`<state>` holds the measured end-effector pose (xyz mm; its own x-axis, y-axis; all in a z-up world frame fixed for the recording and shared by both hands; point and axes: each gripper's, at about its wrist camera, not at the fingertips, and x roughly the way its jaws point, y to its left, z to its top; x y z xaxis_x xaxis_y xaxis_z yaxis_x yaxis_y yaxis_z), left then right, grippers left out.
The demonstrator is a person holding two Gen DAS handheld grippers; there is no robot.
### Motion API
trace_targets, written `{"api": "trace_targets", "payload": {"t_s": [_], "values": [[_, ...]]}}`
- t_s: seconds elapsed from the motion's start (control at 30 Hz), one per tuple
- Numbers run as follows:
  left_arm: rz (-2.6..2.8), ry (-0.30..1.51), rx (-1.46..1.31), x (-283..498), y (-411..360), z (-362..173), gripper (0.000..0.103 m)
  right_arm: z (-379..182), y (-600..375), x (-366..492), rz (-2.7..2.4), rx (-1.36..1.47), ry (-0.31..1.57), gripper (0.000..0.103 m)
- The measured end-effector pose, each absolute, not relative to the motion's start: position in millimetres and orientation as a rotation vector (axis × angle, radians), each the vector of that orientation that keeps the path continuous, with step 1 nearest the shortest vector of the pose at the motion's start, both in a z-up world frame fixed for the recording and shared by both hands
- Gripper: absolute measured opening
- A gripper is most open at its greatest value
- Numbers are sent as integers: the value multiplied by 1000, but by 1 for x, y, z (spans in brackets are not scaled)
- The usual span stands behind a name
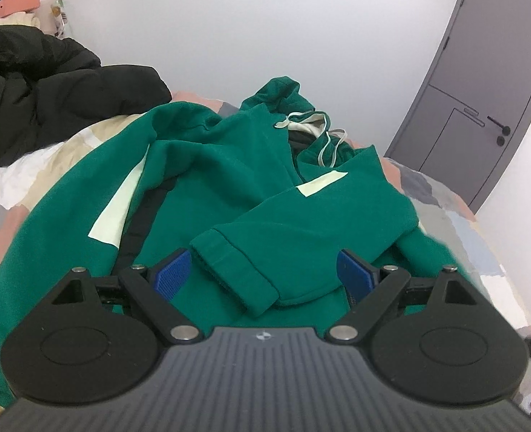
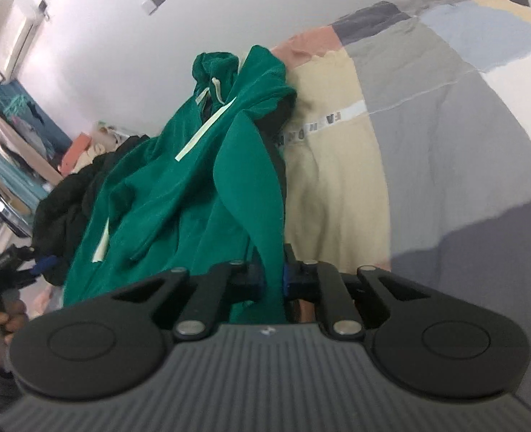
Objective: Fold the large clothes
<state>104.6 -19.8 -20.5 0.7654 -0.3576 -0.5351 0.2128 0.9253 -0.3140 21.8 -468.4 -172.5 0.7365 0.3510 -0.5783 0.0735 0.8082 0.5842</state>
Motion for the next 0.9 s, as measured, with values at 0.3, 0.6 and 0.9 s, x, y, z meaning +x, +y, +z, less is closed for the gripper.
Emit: {"api": "trace_targets", "payload": {"t_s": [0.3, 0.6, 0.9], "values": [[-260, 639, -276, 104, -2, -24, 91, -222, -474, 25, 58, 711, 846, 12], [-202, 620, -278, 111, 15, -22, 91, -169, -473, 35, 18, 571, 878, 68], [-91, 621, -269, 128, 52, -27, 91, -51, -433, 93, 105, 355, 761, 67]]}}
